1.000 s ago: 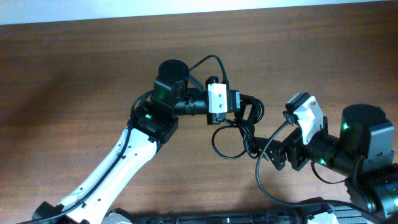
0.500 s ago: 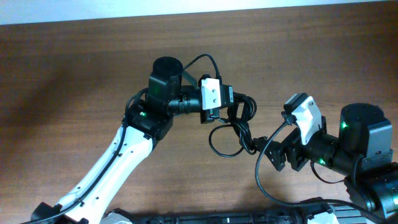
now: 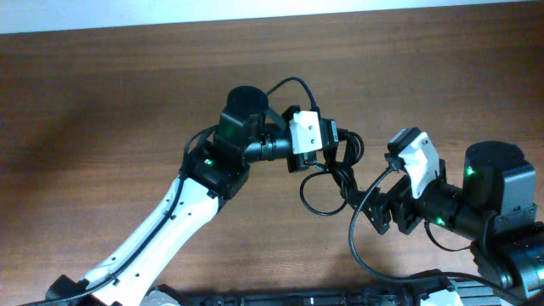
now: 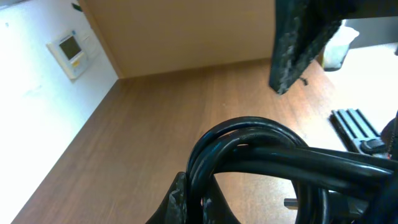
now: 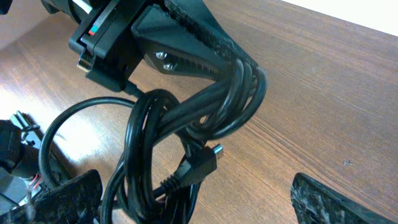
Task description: Untangle cables
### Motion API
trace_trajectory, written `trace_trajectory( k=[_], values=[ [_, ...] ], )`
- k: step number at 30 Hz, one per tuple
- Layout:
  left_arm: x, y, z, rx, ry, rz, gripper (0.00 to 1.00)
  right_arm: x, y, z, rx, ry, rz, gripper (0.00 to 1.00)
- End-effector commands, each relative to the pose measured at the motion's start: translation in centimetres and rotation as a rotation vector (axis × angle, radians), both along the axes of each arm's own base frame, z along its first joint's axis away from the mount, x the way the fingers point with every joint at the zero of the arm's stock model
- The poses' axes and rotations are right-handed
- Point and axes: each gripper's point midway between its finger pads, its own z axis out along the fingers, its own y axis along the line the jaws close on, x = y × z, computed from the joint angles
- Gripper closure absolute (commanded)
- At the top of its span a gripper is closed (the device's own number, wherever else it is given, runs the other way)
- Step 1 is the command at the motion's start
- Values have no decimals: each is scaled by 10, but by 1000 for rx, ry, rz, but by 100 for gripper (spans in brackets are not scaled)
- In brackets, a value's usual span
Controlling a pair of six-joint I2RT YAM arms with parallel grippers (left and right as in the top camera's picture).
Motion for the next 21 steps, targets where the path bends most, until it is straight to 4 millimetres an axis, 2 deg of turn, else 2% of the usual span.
trace_trajectory(
  k=[1,3,6,8,11,16,19,21],
  values=[
    [4,9,22,-41,-12,18,100,-2,2,1,6,-3,18,5],
    [-9,7,27,-66,-9,-61,100,-2,2,1,6,-3,17,5],
    [-12,6,28,-74,3,-79,100,-2,2,1,6,-4,18,5],
    [-22,5,36,-105,9,-141,100,-1,1,0,1,-3,12,5],
    [-21,4,47,-146,44,-130,100,1,1,-2,-3,4,9,5],
    [-15,4,45,-141,63,-94,100,4,1,-5,-5,19,9,5],
    [-31,-1,47,-145,71,-163,100,11,-10,-9,-59,9,-54,20],
    [-39,-7,46,-144,74,-186,100,17,-21,-12,-105,-1,-109,26]
  ],
)
